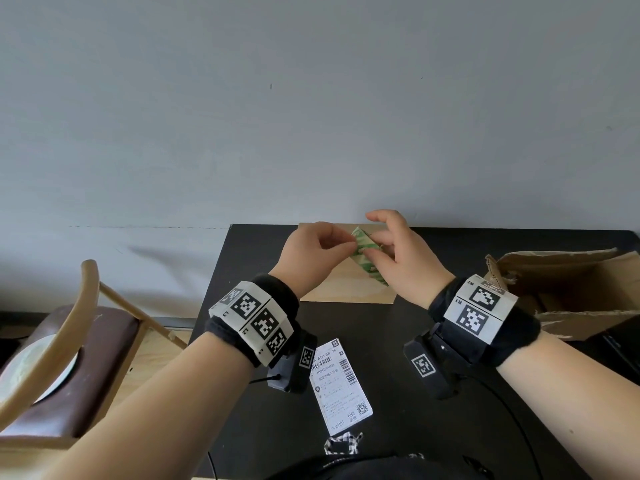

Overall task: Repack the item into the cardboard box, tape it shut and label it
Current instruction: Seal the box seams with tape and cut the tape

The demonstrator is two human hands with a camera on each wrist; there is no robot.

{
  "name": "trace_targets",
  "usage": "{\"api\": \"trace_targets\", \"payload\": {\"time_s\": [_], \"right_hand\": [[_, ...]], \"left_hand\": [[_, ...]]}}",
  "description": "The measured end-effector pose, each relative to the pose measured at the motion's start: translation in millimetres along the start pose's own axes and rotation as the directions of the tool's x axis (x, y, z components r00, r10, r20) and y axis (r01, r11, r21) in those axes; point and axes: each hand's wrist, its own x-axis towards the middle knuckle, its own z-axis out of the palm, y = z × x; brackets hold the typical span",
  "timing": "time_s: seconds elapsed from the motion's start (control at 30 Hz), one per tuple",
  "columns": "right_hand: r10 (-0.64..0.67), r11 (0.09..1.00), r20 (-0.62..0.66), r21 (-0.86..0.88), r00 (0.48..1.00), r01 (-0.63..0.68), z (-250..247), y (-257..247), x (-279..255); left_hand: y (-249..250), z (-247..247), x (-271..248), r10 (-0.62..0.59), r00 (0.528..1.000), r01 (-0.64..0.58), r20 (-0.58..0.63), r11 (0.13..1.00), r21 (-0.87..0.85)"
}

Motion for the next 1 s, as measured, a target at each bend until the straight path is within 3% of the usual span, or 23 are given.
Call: {"api": "trace_targets", "payload": {"time_s": [0.33,0.53,0.7,0.9,1.0], "right_hand": [[0.014,1.0,-0.004,0.008,1.0,-0.014,1.1,3.3,-3.2],[0.017,1.0,0.007,0.019,1.0,-0.017,1.2,4.3,-5.3],[0.024,1.0,0.024,0.019,0.999,-0.024,2.5,5.4,-7.2],[0.038,0.998,0.005,0.059,0.999,-0.038,2.6,7.4,-6.5],[0.048,0.997,-0.009,0.063,0.999,-0.047,3.3,6.5,-6.0]], "left_hand": [[-4.4,-3.1,-1.0,-0.077,0.997,0.076,-0.001,0.993,-0.094],[-7.5,-3.5,-2.7,-0.093,0.993,0.1,0.072,0.989,-0.106],[-9.5,0.1,-3.5,-0.044,0.996,0.045,0.072,0.999,-0.006],[-18.1,3.8,-0.5,-0.067,0.998,0.068,-0.016,0.991,0.113],[-17.5,6.1,-1.2,0.005,0.995,0.016,-0.099,0.977,0.212]]}}
